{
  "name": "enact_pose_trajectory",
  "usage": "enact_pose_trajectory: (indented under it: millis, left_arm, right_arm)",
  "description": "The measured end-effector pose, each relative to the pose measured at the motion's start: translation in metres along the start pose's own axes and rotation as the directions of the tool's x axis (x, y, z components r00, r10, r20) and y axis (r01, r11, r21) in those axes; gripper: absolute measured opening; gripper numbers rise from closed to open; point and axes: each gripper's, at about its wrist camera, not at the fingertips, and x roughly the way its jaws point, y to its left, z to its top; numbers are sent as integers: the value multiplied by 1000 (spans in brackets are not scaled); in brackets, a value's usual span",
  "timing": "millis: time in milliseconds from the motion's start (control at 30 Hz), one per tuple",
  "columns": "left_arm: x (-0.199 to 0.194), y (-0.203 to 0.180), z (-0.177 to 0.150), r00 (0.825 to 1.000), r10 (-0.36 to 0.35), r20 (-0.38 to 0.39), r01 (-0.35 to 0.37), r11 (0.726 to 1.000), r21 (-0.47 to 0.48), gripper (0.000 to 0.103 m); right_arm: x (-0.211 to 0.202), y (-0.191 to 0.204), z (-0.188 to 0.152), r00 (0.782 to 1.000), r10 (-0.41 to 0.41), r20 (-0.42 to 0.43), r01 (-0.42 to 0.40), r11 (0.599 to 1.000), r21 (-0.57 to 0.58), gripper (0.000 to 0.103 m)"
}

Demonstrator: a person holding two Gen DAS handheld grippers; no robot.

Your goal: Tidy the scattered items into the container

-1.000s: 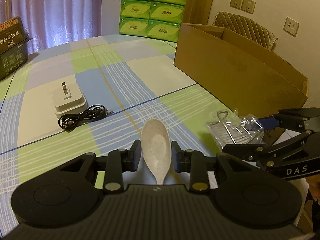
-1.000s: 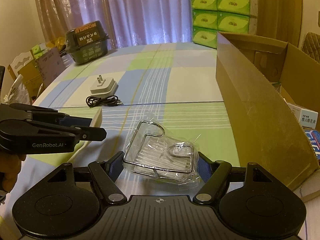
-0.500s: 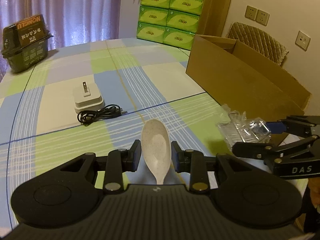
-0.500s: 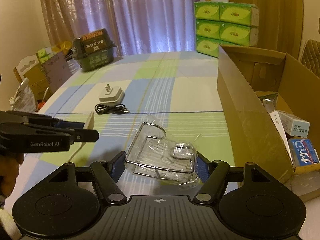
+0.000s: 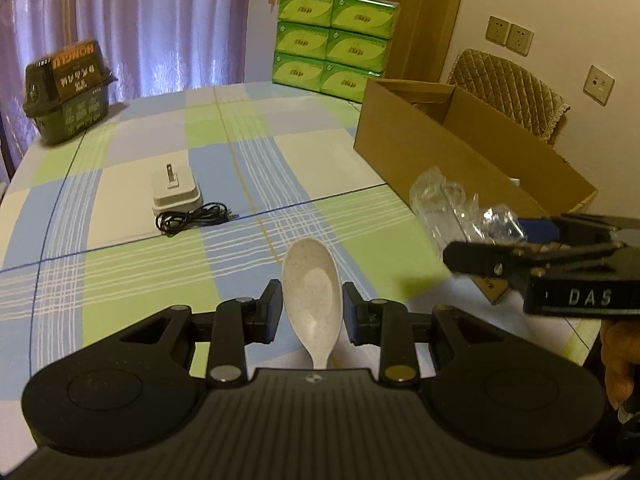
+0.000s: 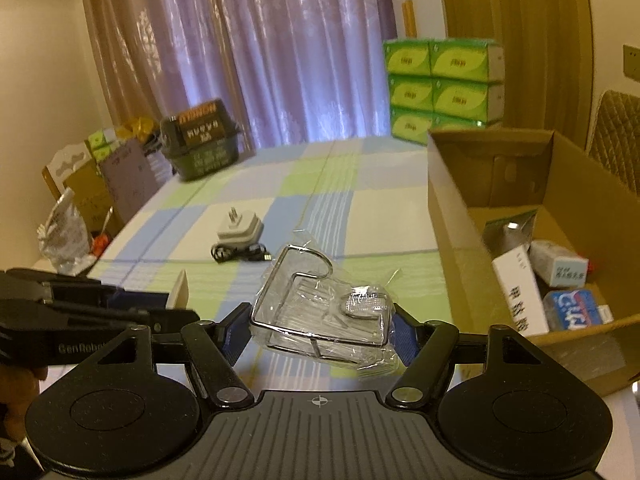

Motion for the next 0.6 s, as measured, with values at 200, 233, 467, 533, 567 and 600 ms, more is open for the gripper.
enact_pose_trajectory:
  millis: [200,233,467,533,567,600]
  left_arm:
    - [-17,-20,10,1000,8,22,-9,1000,24,26]
    - [-20,-23,12,1000,9,25,-9,1000,26,26]
    - [-27,-42,26,999,1,37,-3,999,49,26]
    - [-27,-49,29,999,-3,40,1,998,59,26]
    - [-28,-53,31,999,-6,40,3,998,63,26]
    - [-28,-56,32,999,-8,40,6,998,67,26]
  right_arm:
    - [-24,-6,13,998,6,58,-6,1000,10,73]
    - [-28,-7,15,998,5,64,-6,1000,12,73]
    - [-53,-24,23,994,-18,109,14,999,38,73]
    - [-59,-29,24,993,-27,119,22,999,43,73]
    - [-62,-31,25,992,-31,123,26,999,45,73]
    - [-65,-34,25,991,-35,127,29,999,46,73]
